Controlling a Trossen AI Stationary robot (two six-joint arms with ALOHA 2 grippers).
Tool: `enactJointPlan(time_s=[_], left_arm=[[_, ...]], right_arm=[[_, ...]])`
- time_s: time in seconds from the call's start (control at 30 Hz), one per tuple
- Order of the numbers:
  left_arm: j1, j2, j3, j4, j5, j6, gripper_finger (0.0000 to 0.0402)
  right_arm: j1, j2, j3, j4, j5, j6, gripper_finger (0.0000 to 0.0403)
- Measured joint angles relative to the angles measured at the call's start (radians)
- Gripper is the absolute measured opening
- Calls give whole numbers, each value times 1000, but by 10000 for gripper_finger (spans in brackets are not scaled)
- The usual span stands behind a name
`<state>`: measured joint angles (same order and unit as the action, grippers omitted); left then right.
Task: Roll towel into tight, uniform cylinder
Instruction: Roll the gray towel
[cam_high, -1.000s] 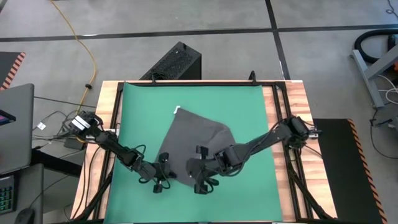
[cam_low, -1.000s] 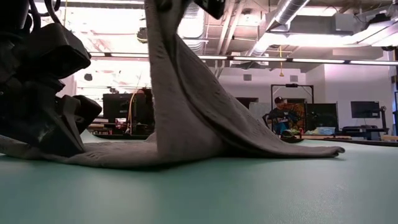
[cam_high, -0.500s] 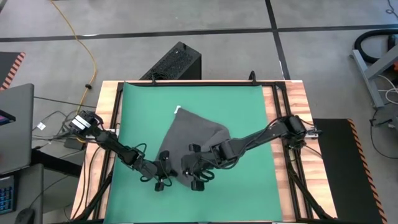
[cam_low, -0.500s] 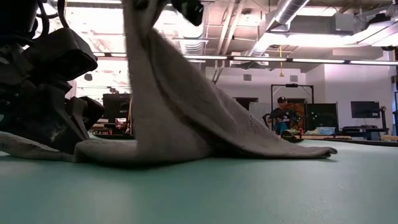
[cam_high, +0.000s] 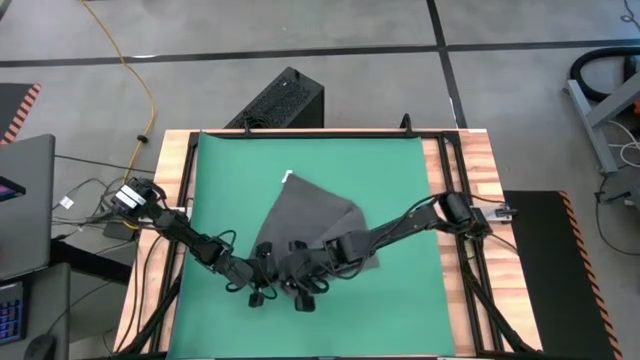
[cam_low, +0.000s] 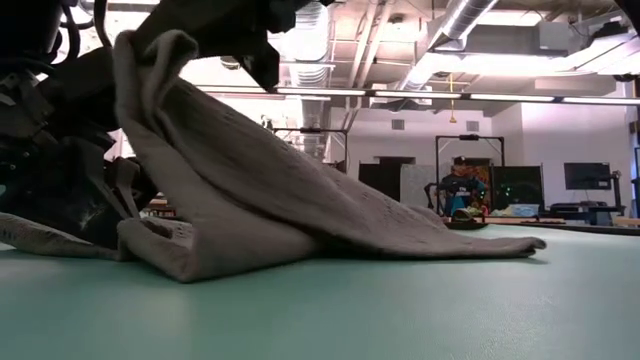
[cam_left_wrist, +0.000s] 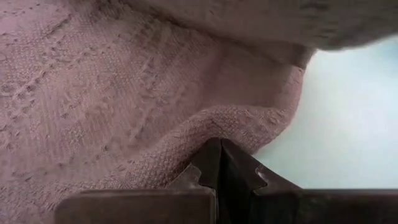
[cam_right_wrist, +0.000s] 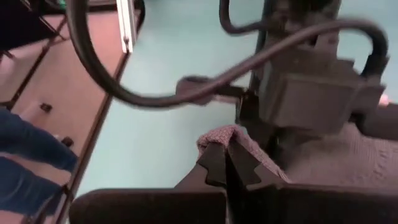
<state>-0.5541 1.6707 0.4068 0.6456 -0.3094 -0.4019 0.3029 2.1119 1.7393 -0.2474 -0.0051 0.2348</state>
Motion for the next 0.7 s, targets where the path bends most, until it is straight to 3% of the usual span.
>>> enactJointPlan(time_s=[0.43, 0.7], left_arm=[[6, 0, 0, -1, 11, 23, 0], [6, -1, 0, -8, 15, 27, 0]], right_arm=[[-70, -27, 0, 29, 5, -33, 6], [-89, 7, 0, 58, -46, -37, 6]])
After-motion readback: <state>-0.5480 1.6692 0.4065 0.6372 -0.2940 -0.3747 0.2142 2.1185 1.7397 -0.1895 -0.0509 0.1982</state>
